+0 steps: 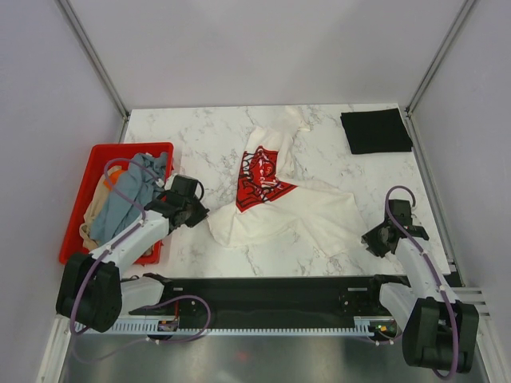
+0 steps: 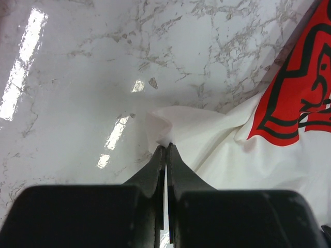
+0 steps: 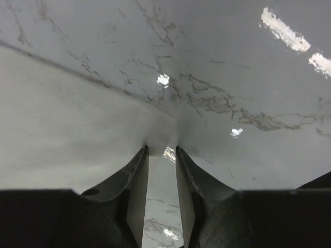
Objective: Fold and stack the t-shirts
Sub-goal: Flatten the tshirt out
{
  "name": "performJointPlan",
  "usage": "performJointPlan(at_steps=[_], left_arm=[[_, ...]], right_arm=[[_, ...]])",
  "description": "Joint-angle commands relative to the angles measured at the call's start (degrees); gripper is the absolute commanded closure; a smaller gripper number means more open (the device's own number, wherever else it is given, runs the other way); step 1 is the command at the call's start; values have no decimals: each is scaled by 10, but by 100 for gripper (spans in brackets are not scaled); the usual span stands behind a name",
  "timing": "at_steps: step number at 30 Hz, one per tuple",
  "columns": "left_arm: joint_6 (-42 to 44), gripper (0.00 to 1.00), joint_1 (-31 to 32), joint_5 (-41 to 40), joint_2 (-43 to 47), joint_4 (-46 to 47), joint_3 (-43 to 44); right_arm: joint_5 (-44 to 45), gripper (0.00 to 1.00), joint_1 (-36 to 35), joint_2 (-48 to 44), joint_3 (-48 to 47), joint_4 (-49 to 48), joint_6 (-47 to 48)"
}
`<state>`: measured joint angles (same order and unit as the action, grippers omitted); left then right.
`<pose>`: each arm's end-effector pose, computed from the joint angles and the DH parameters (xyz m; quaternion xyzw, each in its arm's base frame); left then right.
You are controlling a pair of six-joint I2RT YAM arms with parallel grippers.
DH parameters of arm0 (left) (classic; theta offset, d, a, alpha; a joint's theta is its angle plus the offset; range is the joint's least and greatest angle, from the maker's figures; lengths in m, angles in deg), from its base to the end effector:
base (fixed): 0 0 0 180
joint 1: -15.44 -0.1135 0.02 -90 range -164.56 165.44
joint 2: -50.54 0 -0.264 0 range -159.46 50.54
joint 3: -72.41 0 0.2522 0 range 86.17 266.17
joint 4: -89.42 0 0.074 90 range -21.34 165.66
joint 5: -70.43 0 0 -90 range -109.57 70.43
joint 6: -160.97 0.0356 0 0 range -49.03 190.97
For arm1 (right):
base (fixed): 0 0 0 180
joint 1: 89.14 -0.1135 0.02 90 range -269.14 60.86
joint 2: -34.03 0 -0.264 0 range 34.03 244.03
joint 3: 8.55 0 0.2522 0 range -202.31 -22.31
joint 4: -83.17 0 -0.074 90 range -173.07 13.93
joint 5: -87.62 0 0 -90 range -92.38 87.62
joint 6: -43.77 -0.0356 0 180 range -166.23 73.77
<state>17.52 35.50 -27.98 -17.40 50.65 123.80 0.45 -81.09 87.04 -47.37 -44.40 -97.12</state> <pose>0.2129 -0.0722 0.1965 -0.2944 0.9056 -0.1218 0.2800 0.1474 -0.0226 0.1620 0.4860 0.8498 0.0515 0.1974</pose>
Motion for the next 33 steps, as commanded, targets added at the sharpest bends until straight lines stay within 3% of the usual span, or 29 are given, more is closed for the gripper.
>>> performJointPlan(at_steps=[1,13,24,31,33], left_arm=[[23,98,1,30,-4,17,-5],[26,98,1,13,26,21,-22],[27,98,1,23,23,22,-6],[27,98,1,26,26,23,-6],[27,98,1,25,28,23,-4]], right_arm=[[24,64,0,10,17,-57,-18],[90,59,1,36,-40,-15,25],[93,59,1,55,0,-47,19],[114,68,1,70,3,-82,20],[116,75,1,75,-1,-86,22]])
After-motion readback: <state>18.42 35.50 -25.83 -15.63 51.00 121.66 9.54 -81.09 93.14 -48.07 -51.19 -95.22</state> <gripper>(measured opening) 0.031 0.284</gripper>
